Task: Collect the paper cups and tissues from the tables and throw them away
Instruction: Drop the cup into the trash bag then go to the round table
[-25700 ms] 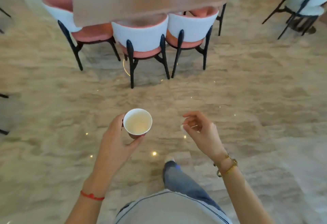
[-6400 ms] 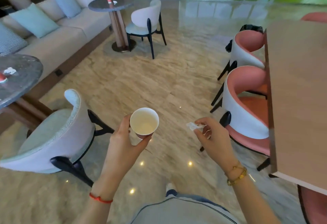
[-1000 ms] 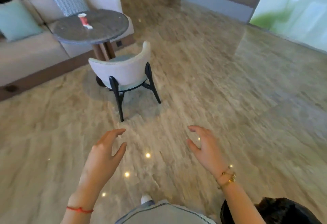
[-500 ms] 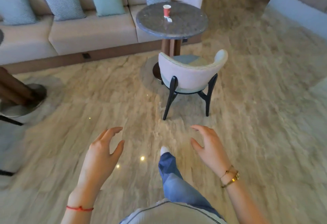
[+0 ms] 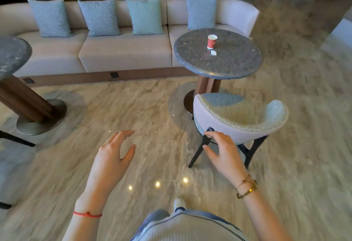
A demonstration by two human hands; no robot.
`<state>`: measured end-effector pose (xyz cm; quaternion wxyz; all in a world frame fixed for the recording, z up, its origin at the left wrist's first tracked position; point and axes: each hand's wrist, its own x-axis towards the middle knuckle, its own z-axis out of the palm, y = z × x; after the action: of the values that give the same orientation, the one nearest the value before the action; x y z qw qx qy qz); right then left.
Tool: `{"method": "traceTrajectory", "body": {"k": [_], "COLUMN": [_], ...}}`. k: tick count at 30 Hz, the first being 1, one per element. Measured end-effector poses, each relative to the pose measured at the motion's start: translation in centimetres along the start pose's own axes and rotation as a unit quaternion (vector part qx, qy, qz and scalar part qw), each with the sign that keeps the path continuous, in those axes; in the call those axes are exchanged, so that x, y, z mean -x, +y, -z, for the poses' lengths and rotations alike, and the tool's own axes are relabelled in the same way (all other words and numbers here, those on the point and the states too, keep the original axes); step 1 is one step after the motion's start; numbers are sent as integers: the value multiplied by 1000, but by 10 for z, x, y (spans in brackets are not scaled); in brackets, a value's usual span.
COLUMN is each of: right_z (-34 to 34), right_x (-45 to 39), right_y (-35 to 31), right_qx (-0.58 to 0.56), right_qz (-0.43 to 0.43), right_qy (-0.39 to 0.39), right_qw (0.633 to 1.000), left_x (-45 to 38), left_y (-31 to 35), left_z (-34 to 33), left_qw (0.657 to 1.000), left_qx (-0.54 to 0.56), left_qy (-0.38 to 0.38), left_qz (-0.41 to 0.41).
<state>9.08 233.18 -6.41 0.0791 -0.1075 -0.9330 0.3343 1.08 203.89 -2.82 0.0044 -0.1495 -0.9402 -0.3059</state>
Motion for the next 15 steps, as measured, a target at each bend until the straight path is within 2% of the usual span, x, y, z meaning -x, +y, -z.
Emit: {"method": "traceTrajectory", "body": {"k": [8,15], "right_z": [-12,-36], "right_x": [-150,-279], "right_y": [12,27], "right_qx": [-10,6], "right_qz": [19,-13], "right_qy": [-17,-2], "right_qw": [1000,1000], "left_x": [-124,-272], "left_y": [-10,-39], "left_z": [-13,-33], "left_qw": [999,1000], "left_qx": [10,8], "left_qy": [10,-4], "left_qz": [38,21]}}
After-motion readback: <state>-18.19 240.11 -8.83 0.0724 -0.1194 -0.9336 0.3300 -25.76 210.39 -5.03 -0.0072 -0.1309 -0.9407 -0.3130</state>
